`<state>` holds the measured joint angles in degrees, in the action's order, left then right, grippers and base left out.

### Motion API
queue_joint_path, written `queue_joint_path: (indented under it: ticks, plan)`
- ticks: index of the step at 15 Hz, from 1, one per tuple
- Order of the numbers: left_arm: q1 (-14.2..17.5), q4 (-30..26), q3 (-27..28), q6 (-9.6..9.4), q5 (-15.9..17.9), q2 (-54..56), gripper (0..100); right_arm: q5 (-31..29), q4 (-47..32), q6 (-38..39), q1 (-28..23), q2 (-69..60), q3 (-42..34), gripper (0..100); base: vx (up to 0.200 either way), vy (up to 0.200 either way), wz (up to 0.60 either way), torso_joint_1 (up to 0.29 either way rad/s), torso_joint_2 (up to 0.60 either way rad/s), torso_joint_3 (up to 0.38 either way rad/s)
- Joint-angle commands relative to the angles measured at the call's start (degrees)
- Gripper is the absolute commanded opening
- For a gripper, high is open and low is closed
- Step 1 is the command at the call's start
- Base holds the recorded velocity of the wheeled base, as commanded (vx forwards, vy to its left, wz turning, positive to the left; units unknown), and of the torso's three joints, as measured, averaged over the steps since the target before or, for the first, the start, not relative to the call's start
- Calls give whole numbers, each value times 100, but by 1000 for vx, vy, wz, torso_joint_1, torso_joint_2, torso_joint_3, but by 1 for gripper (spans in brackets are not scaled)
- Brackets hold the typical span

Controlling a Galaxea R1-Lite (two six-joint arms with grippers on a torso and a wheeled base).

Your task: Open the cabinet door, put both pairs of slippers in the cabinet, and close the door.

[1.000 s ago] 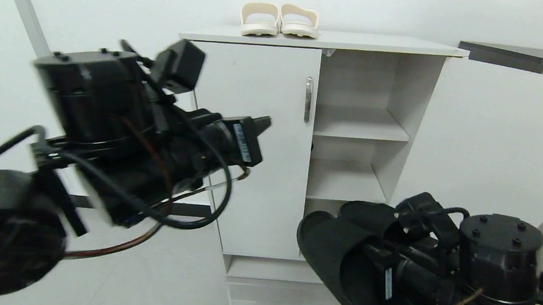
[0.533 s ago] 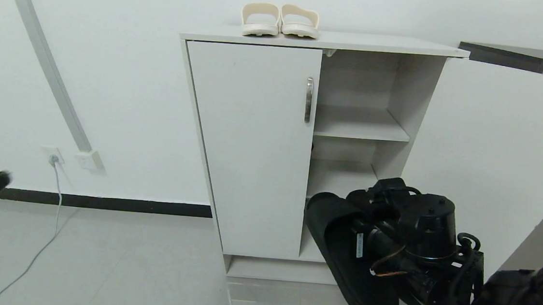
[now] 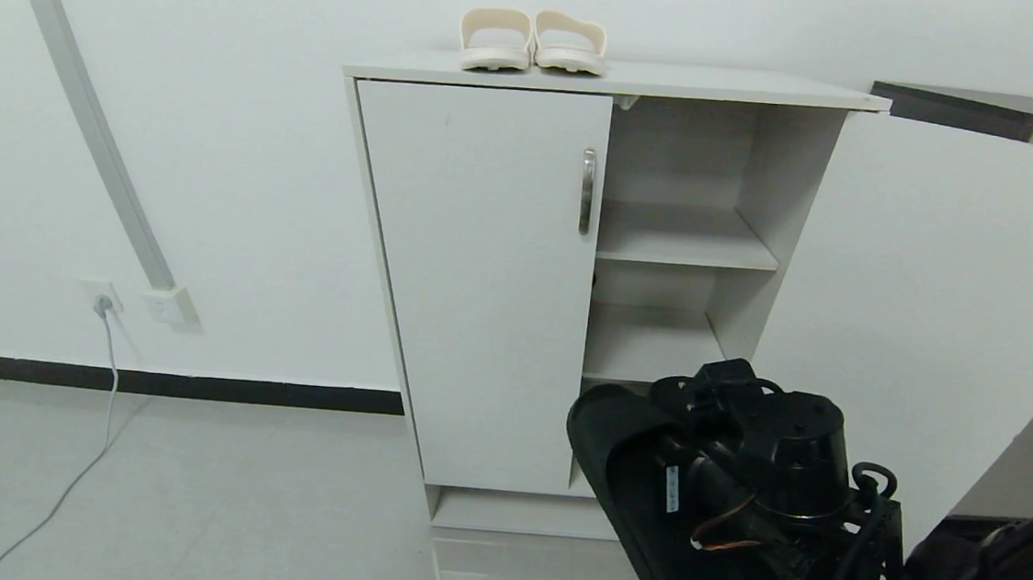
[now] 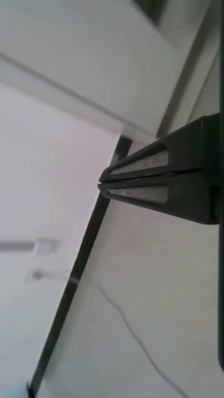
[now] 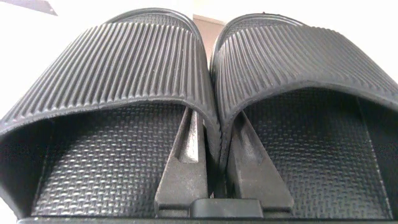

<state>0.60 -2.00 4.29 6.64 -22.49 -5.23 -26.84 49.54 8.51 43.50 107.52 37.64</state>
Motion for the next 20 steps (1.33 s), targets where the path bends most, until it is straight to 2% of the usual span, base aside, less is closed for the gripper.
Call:
queue_joint_path:
  ticks: [1, 3, 4, 6, 7, 9, 13, 14, 18, 20]
  plan:
    - [-42, 59, -253, -5, 228, 523, 0, 4, 29, -7, 45, 50, -29, 0, 0, 0, 0, 0, 0, 0]
    - [-42, 94, -271, -14, 377, 523, 0, 4, 73, -16, 63, 76, -29, 0, 0, 0, 0, 0, 0, 0]
    - [-42, 138, -288, -32, 896, 523, 0, 4, 91, -16, 80, 85, -38, 0, 0, 0, 0, 0, 0, 0]
    - [-42, 402, -412, 12, 1590, 523, 0, -5, 91, -7, 106, 102, -55, 0, 0, 0, 0, 0, 0, 0]
    - [-51, 200, -420, -40, 1933, 523, 0, 4, 91, -16, 124, 111, -73, 0, 0, 0, 0, 0, 0, 0]
    - [-51, 218, -420, -199, 2038, 523, 0, 4, 91, -7, 150, 129, -64, 0, 0, 0, 0, 0, 0, 0]
    - [-51, 218, -420, -76, 2029, 523, 0, -128, 407, -34, 159, 463, 68, 0, 0, 0, 0, 0, 0, 0]
    - [-51, 218, -420, -76, 2029, 523, 0, -269, 486, -34, 159, 559, 155, 0, 0, 0, 0, 0, 0, 0]
    - [-51, 218, -420, -84, 2029, 523, 0, -1561, 495, 63, 186, 1280, 999, 0, 0, 0, 0, 0, 0, 0]
    - [-51, 218, -420, -93, 2029, 523, 0, -1693, 495, 125, 133, 1394, 1122, 0, 0, 0, 0, 0, 0, 0]
